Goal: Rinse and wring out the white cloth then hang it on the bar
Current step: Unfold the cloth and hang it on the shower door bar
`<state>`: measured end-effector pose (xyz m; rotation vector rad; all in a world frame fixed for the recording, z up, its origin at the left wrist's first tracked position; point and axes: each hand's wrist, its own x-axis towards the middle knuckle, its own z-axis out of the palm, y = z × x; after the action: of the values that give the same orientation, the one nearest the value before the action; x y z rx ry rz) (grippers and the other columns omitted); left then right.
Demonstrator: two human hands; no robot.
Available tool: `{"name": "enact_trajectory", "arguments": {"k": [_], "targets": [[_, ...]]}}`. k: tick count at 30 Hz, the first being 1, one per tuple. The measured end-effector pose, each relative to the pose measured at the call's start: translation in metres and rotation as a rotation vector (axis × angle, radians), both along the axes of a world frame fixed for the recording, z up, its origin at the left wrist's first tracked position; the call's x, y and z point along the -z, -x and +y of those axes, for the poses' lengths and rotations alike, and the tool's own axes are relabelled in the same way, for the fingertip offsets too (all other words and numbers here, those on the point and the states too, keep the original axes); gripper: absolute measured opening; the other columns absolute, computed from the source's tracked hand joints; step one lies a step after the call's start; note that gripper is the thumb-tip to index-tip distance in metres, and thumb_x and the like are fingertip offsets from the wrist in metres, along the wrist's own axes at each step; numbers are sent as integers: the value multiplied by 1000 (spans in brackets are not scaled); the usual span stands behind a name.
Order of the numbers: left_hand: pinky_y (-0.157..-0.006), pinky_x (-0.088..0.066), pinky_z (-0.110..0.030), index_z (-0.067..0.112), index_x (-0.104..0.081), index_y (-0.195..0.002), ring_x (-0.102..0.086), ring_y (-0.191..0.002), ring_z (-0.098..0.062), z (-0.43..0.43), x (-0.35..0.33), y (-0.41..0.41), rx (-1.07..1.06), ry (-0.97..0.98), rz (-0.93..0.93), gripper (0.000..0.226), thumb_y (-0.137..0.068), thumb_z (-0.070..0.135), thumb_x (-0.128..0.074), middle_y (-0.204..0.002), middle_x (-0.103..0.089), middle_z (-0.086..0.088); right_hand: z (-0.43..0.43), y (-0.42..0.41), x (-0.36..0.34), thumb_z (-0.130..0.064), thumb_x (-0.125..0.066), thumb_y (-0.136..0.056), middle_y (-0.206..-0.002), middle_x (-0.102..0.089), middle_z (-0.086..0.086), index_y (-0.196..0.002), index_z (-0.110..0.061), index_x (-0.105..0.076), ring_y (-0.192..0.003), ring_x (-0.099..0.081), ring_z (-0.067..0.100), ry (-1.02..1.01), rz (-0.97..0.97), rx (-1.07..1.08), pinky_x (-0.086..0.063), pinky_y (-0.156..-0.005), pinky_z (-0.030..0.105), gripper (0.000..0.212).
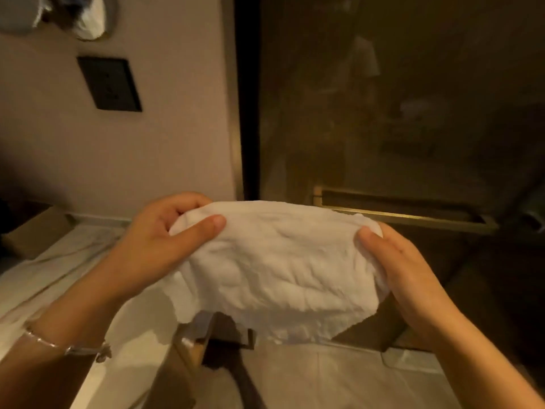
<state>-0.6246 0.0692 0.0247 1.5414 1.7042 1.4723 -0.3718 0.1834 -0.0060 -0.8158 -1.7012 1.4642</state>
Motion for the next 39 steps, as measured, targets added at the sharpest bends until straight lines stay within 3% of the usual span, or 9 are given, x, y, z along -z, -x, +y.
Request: {"name": "enact_trajectory", "arguments": {"k": [12,17,21,23,25,28,32,35,39], "targets": [[-53,-53,-22,26,-70,-80,-68,-65,-13,163,18,-135,180,-2,57,23,-72,47,-65,-77,-72,3,108,-161,6,-48,-46,-88,-94,-72,-15,-92,-42,-66,-86,-69,7,-98,-96,195,-54,-66,22,21],[-52,-51,-16,27,-69,-75,-67,-70,-7,228,29,-138,213,69,38,16,-85,19,-60,-78,-69,10,157,-170,20,-59,-45,-83,-96,-69,-22,-91,-50,-63,-89,-65,0,-93,-156,264,-49,-79,28,22],[-56,-52,-12,28,-66,-81,-66,-71,-5,281,45,-126,232,-1,79,15,-90,20,-57,-82,-69,10,199,-163,29,-43,-46,-86,-93,-71,-14,-91,-41,-66,-85,-67,6,-89,-172,251,-54,-71,18,22],[-49,-45,-7,27,-58,-83,-58,-55,0,310,55,-118,209,-51,59,7,-87,22,-61,-66,-64,13,225,-158,34,-31,-48,-90,-86,-70,-2,-87,-27,-68,-76,-66,13,-102,-204,279,-50,-64,17,21],[-45,-39,-5,26,-50,-79,-48,-47,5,335,69,-115,187,-93,-10,23,-85,7,-61,-53,-55,11,249,-156,39,-27,-50,-90,-83,-67,10,-86,-15,-67,-74,-63,24,-98,-229,318,-47,-62,23,21],[-62,-48,-7,30,-51,-70,-61,-68,4,361,90,-115,208,-78,-70,44,-82,-11,-59,-72,-63,0,281,-156,55,-26,-53,-90,-85,-62,27,-87,-2,-64,-76,-59,41,-77,-270,389,-45,-63,36,27],[-75,-39,-1,23,-58,-72,-58,-84,4,381,117,-117,194,-78,309,17,-71,13,-44,-89,-65,15,316,-157,78,-19,-57,-88,-69,-58,21,-83,-2,-62,-56,-53,26,-38,-365,522,-40,-50,22,19],[-80,-34,-3,24,-72,-85,-59,-90,-7,387,140,-118,209,104,435,37,-76,27,-36,-104,-59,9,336,-160,99,-22,-57,-88,-66,-60,11,-79,-6,-61,-60,-55,22,-64,-548,556,-43,-55,27,19],[-91,-46,-27,22,-72,-94,-59,-94,-13,390,160,-123,232,306,589,67,-76,57,-18,-101,-66,4,354,-160,120,-29,-55,-88,-66,-62,0,-73,-18,-59,-64,-59,16,-159,-834,551,-47,-58,31,19]]}}
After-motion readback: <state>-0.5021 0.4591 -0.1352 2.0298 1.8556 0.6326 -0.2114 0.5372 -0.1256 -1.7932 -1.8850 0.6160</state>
